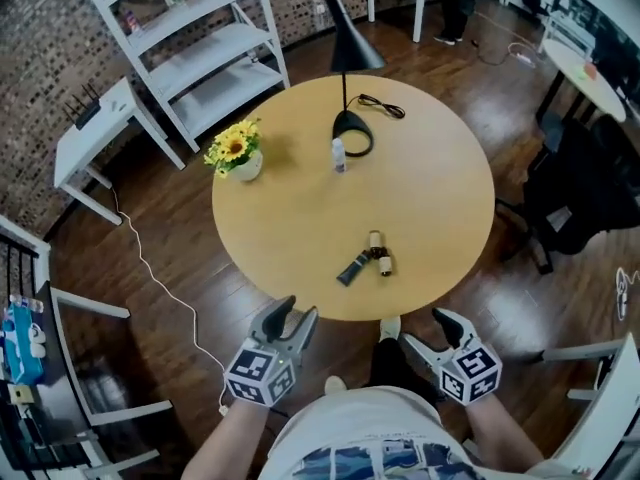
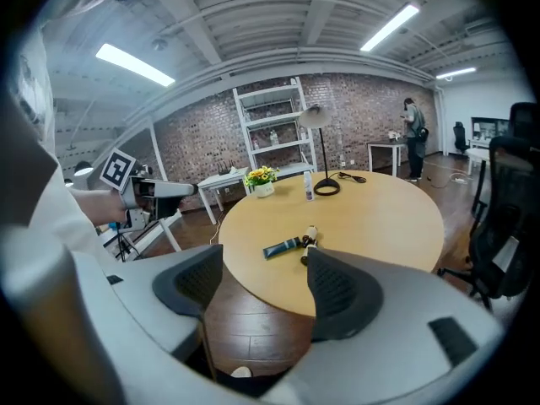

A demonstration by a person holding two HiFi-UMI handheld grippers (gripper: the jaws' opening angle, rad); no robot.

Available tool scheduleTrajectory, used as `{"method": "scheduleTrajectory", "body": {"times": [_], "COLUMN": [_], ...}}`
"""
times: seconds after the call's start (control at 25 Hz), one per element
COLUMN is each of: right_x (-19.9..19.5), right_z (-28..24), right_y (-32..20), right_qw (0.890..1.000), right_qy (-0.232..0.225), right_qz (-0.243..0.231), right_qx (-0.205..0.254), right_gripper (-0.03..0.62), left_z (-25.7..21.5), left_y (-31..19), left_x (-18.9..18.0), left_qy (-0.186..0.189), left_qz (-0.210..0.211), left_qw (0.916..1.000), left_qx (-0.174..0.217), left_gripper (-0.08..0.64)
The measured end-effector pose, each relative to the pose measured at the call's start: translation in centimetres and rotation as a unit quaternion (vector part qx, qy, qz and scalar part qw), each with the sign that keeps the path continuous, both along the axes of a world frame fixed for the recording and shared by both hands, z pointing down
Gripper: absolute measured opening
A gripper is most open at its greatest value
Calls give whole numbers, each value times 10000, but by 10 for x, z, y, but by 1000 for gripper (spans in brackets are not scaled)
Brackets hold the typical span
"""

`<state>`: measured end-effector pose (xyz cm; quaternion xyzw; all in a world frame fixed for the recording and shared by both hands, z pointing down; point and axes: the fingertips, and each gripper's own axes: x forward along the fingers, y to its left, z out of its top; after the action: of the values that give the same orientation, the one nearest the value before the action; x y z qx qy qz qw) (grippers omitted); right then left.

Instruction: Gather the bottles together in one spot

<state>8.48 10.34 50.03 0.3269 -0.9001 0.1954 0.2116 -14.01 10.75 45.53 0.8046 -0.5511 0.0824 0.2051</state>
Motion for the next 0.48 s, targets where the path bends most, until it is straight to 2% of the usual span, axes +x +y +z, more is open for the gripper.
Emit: {"method": "scheduleTrajectory", "body": {"times": [0.24, 0.48], "right_x": [-16, -14], "right_z": [-18, -40], "right_y": [69, 95], "right_qw": [9995, 9990], "right_qy": [293, 305], "right_qz": [111, 143], "right_qx": [75, 307], "right_gripper": [339, 337], "left_z": [0, -3], "left_y": [85, 125], "left_x": [-27, -29], "left_qy": [193, 353], "left_qz": [-45, -279], "left_qw": [9998, 9988], "left_qx": [-77, -209], "left_gripper": [178, 177]}}
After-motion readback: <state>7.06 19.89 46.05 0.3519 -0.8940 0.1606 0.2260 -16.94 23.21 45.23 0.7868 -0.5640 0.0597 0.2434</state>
